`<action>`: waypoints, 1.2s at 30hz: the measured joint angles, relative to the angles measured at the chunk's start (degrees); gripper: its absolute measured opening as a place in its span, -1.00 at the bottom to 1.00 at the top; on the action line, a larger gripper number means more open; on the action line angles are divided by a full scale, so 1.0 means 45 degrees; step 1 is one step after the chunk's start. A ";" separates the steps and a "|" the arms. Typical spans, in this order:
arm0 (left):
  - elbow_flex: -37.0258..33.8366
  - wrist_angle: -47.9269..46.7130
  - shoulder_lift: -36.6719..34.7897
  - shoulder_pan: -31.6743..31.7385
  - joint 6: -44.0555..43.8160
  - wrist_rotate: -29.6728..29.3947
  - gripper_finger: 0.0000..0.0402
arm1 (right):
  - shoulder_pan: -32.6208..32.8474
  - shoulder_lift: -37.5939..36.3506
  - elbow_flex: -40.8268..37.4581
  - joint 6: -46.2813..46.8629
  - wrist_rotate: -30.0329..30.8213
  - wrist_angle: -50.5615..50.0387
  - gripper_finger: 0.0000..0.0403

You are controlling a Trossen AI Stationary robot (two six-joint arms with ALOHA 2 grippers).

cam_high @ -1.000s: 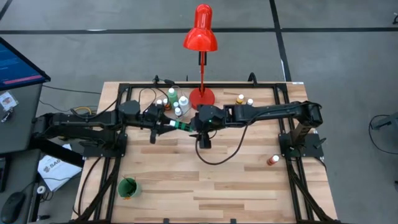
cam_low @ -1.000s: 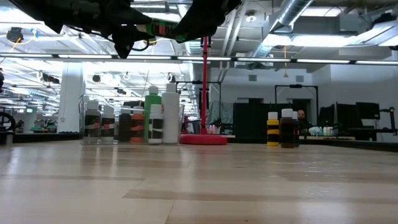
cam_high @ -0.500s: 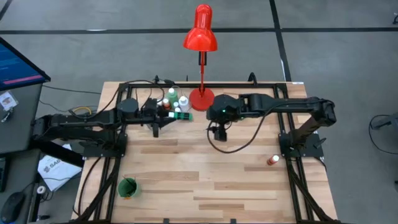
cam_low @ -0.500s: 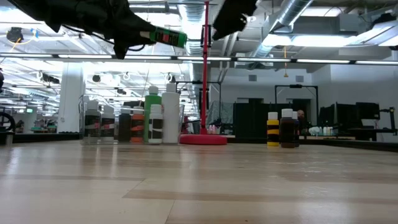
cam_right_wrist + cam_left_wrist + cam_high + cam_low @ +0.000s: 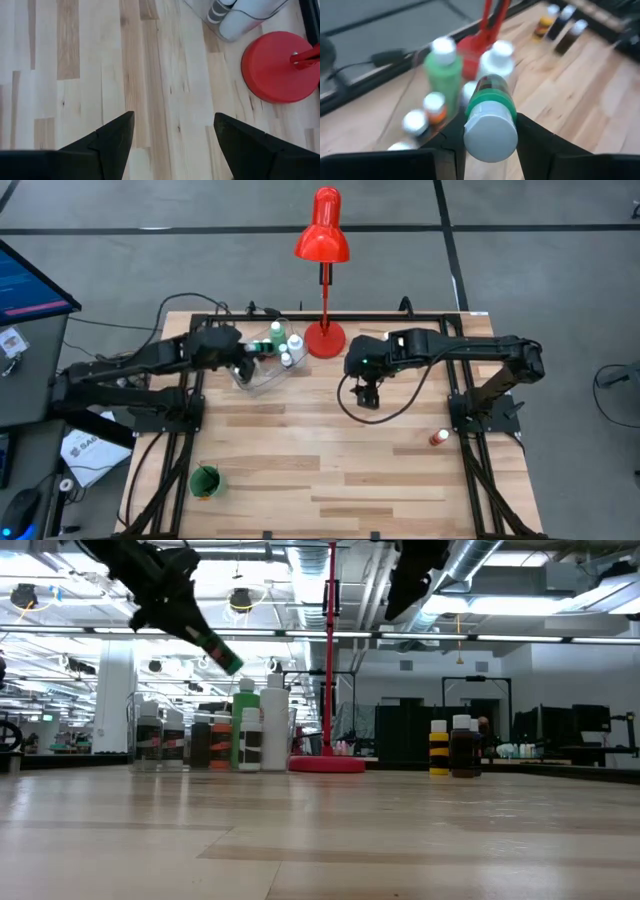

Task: Pick & Place Paint Supplies
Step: Put the green paint bottle into the transparent bin

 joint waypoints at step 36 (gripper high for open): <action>0.1061 -0.0691 0.6633 0.0856 -0.0017 -0.0385 -0.37 | -0.0170 0.0019 -0.0005 0.0102 0.0010 0.0262 0.34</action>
